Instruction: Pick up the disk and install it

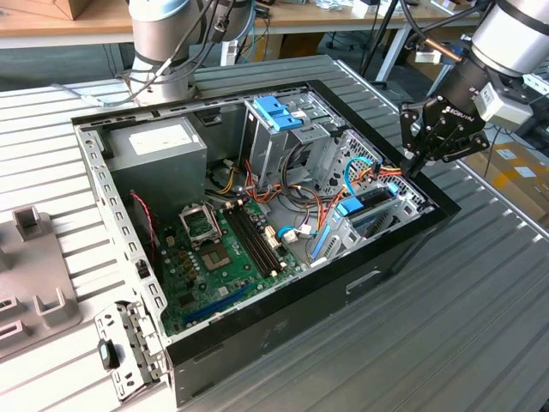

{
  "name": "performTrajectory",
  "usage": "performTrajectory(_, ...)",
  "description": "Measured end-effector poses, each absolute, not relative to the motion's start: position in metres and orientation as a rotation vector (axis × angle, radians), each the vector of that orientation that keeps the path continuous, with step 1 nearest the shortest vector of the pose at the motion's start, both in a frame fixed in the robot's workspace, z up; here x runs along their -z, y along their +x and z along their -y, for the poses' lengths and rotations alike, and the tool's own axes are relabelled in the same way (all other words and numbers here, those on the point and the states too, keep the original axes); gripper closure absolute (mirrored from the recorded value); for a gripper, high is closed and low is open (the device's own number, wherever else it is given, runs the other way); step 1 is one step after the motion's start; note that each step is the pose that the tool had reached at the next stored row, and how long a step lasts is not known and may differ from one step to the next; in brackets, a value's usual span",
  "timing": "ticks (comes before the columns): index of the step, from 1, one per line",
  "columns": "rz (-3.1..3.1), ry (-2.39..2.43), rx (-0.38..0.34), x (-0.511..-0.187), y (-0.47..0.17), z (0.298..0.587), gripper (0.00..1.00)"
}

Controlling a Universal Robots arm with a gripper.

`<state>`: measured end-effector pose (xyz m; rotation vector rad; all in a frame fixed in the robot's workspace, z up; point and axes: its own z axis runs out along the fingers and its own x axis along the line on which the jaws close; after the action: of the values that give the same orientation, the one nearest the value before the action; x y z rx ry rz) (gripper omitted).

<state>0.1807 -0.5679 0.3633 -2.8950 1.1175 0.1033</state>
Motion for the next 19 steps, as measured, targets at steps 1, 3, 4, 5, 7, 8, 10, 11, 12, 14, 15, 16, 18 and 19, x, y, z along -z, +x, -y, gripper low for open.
performTrajectory(1, -1.117, -2.895, -0.103, -0.365, 0.181, 0.568, 0.81)
performTrajectory(3, -1.118, -2.895, -0.103, -0.367, 0.181, 0.567, 0.81)
performTrajectory(4, -1.118, -2.895, -0.103, -0.368, 0.181, 0.567, 0.81)
performTrajectory(5, -1.118, -2.895, -0.103, -0.369, 0.181, 0.566, 0.81)
performTrajectory(7, -1.117, -2.895, -0.103, -0.369, 0.180, 0.564, 0.81)
performTrajectory(8, -1.117, -2.894, -0.104, -0.369, 0.180, 0.560, 0.84)
performTrajectory(10, -1.116, -2.892, -0.105, -0.369, 0.179, 0.558, 0.84)
performTrajectory(11, -1.116, -2.892, -0.105, -0.369, 0.179, 0.558, 0.84)
performTrajectory(12, -1.116, -2.891, -0.106, -0.369, 0.178, 0.558, 0.84)
performTrajectory(14, -1.115, -2.889, -0.107, -0.369, 0.174, 0.558, 0.84)
performTrajectory(15, -1.115, -2.889, -0.107, -0.369, 0.172, 0.558, 0.84)
performTrajectory(16, -1.115, -2.889, -0.107, -0.369, 0.171, 0.559, 0.84)
performTrajectory(18, -1.115, -2.889, -0.107, -0.369, 0.167, 0.560, 0.84)
performTrajectory(19, -1.115, -2.889, -0.107, -0.369, 0.164, 0.561, 0.84)
